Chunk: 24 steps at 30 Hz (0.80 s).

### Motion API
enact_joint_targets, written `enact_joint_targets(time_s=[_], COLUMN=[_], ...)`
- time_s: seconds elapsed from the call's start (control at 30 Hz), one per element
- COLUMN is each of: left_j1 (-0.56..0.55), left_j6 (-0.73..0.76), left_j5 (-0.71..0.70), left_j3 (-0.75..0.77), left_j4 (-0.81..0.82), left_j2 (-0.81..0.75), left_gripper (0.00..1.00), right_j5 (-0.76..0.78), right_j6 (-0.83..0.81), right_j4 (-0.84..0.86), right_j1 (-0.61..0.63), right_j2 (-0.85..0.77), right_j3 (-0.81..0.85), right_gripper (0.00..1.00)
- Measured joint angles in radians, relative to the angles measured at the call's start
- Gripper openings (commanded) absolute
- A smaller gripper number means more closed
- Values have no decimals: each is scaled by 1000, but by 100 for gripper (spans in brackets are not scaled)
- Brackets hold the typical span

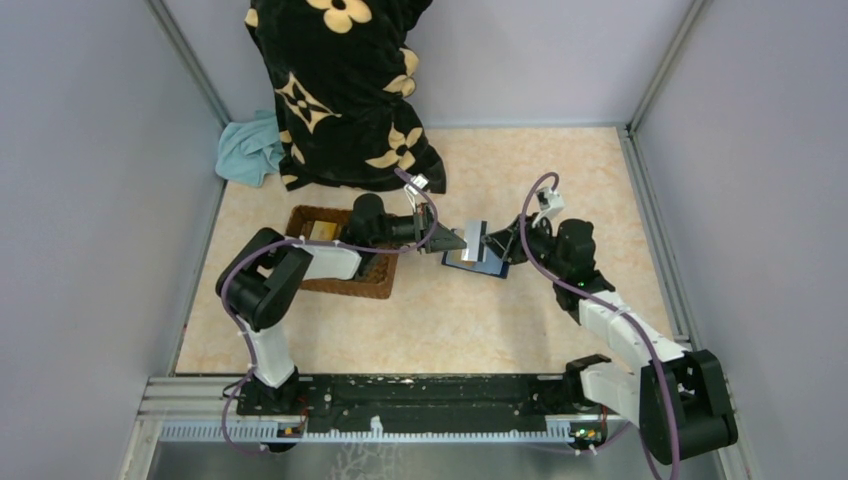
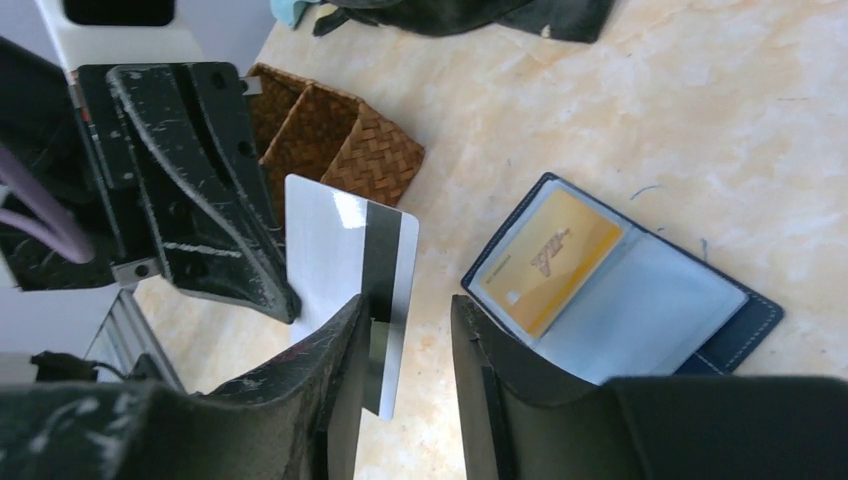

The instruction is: Take the credit cards out of the card holder

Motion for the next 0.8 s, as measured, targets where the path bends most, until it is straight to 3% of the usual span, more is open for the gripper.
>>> enact_joint_targets(time_s=[0.2, 0.4, 0.63, 0.73, 0.8], left_j1=[4, 4, 5, 5, 5], left_j6=[-35, -36, -7, 19, 37], left_j5=[14, 15, 9, 5, -3], left_j3=[-9, -9, -8, -6, -5], left_j4=[54, 61, 28, 0, -21], left_j2=[19, 20, 20, 19, 17], left_gripper=[0, 0, 0, 19, 26], right_j5=[-63, -90, -109, -116, -122], right_j6=[13, 24, 28, 23, 22], right_j4=[7, 10, 2, -5, -8], right_j1=[0, 0, 0, 0, 0], right_j2=[-6, -54, -68, -67, -67], right_j3=[0, -2, -2, -2, -2], right_gripper=[27, 0, 0, 0, 0])
